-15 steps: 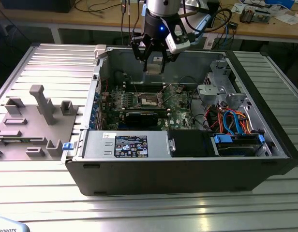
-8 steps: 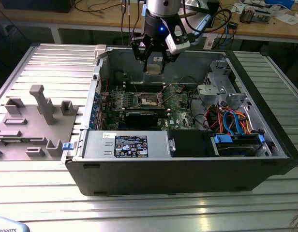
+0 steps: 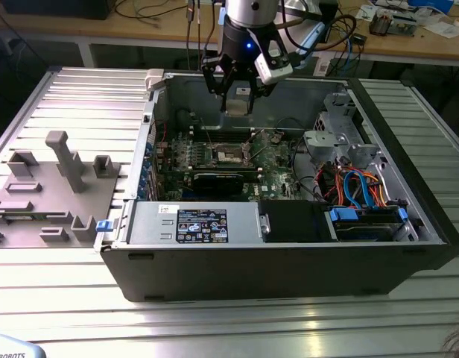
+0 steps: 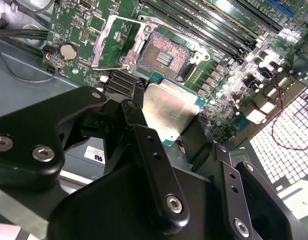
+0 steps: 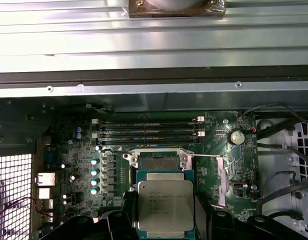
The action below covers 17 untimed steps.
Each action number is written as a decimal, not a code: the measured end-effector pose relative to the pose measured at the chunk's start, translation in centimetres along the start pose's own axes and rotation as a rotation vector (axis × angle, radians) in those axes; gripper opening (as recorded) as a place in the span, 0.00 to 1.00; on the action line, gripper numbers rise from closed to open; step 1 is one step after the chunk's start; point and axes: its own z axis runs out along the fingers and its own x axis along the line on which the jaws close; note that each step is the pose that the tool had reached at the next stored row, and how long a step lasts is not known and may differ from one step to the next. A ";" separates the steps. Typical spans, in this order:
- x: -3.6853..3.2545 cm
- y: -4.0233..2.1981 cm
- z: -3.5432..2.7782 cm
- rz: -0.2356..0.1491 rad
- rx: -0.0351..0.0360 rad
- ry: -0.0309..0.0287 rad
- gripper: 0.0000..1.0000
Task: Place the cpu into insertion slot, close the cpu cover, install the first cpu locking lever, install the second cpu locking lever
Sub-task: 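Place the cpu into insertion slot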
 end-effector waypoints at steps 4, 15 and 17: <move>0.00 0.00 0.05 0.000 0.0000 0.0000 0.55; -0.01 -0.02 0.26 0.000 0.0000 -0.0001 0.55; -0.01 -0.02 0.26 0.000 0.0000 0.0000 0.55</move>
